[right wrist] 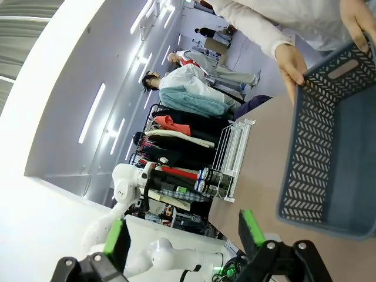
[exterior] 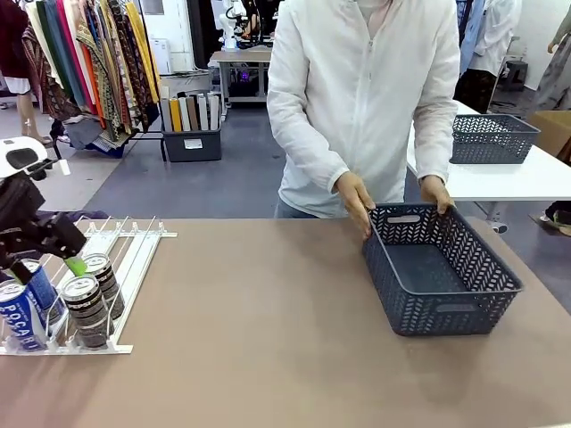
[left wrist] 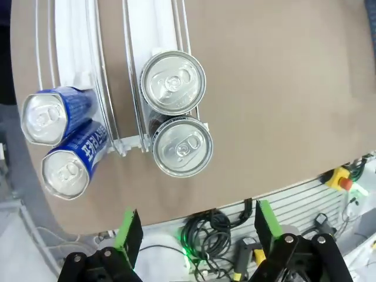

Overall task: Retrieve and store the cans from the dispenser.
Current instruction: Pick up one can from the Automatic Can Dispenser and place it in the middle of the table.

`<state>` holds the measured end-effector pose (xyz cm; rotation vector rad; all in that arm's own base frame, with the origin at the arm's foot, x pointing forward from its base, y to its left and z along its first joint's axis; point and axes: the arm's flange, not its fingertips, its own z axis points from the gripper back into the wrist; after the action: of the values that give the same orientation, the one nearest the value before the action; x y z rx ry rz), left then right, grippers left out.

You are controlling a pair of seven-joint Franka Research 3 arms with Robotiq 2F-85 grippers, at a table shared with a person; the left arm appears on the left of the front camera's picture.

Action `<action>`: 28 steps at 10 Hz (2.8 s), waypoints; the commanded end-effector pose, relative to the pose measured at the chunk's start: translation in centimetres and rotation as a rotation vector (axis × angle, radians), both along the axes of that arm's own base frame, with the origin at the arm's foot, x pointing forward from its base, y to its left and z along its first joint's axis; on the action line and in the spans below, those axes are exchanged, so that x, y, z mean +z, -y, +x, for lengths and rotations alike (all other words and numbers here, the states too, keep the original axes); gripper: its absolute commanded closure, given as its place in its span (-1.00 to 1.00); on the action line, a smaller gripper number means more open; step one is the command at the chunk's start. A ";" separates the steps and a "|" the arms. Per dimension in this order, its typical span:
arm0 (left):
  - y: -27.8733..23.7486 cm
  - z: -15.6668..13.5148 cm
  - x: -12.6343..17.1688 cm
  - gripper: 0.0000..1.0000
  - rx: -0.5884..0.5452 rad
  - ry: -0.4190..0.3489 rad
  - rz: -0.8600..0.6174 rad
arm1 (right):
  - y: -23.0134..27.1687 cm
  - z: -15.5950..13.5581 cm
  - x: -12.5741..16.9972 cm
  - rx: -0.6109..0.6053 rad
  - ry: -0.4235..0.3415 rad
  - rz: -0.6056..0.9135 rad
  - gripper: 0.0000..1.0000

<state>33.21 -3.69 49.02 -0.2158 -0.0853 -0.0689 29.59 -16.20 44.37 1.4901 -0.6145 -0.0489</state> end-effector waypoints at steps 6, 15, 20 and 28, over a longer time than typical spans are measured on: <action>1.5 3.9 -4.2 -1.00 0.094 -0.079 0.057 | 0.1 0.0 0.4 -0.001 0.005 0.013 -1.00; 2.6 5.7 -7.0 -1.00 0.125 -0.135 0.145 | 0.1 0.0 0.4 -0.001 0.005 0.013 -1.00; 3.0 5.5 -7.3 1.00 0.098 -0.145 0.165 | 0.1 0.0 0.4 -0.001 0.005 0.013 -1.00; 3.0 -1.7 5.7 1.00 0.123 -0.040 0.086 | 0.1 0.0 0.4 -0.001 0.005 0.013 -1.00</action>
<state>32.73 -6.71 51.94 -0.0893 -0.0265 0.0242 29.58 -16.18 44.35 1.4926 -0.6127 -0.0482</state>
